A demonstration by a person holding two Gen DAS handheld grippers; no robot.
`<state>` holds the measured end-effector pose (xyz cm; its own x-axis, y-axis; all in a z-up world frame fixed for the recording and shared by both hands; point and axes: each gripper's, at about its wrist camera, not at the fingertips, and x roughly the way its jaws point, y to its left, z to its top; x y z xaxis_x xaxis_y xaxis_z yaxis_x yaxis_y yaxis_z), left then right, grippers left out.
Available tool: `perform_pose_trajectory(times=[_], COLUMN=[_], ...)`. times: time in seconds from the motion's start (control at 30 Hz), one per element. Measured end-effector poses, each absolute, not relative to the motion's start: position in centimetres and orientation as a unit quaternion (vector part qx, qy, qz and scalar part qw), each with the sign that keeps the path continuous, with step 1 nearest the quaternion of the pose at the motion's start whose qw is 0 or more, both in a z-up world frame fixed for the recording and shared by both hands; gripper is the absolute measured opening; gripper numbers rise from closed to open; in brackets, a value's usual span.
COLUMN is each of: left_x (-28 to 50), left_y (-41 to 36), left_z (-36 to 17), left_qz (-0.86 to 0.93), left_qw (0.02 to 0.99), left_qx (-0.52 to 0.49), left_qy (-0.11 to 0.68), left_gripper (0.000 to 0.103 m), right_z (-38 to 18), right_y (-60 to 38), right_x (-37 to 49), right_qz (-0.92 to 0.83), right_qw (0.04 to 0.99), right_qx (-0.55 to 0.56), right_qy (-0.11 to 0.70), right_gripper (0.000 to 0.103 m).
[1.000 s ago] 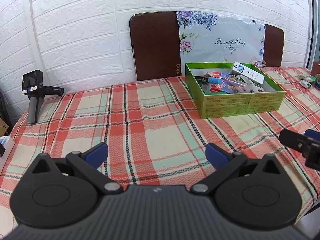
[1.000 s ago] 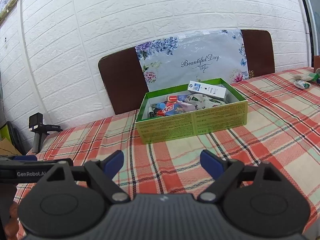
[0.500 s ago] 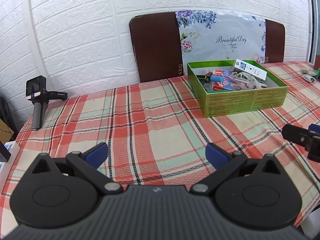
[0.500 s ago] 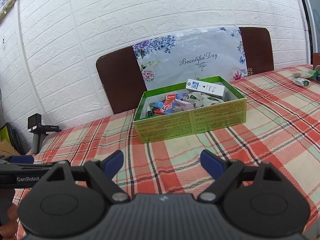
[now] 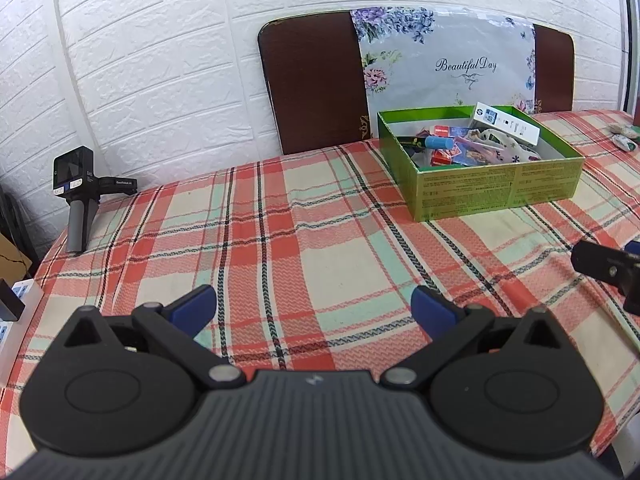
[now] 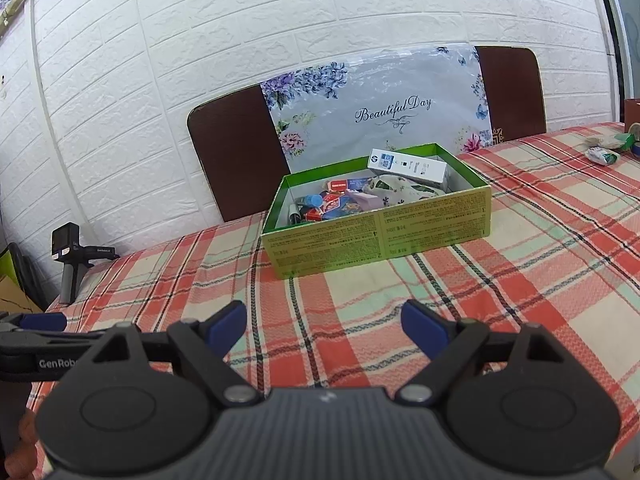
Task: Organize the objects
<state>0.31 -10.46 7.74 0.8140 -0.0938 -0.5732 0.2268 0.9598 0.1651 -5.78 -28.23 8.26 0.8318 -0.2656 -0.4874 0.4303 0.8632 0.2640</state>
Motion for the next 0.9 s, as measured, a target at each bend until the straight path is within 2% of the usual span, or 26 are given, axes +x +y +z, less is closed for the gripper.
perform_pose_trajectory(times=[0.9], left_x=[0.6], left_y=[-11.4], left_z=[6.1], left_qz=[-0.118], left_qw=[0.922], left_qx=[0.108], left_qy=[0.352], left_gripper=[0.103], right_z=[7.3], right_y=[-28.4], right_x=[-5.5], right_qz=[-0.191], right_qw=[0.934], right_qx=[0.191], right_qy=[0.233], right_gripper=[0.088])
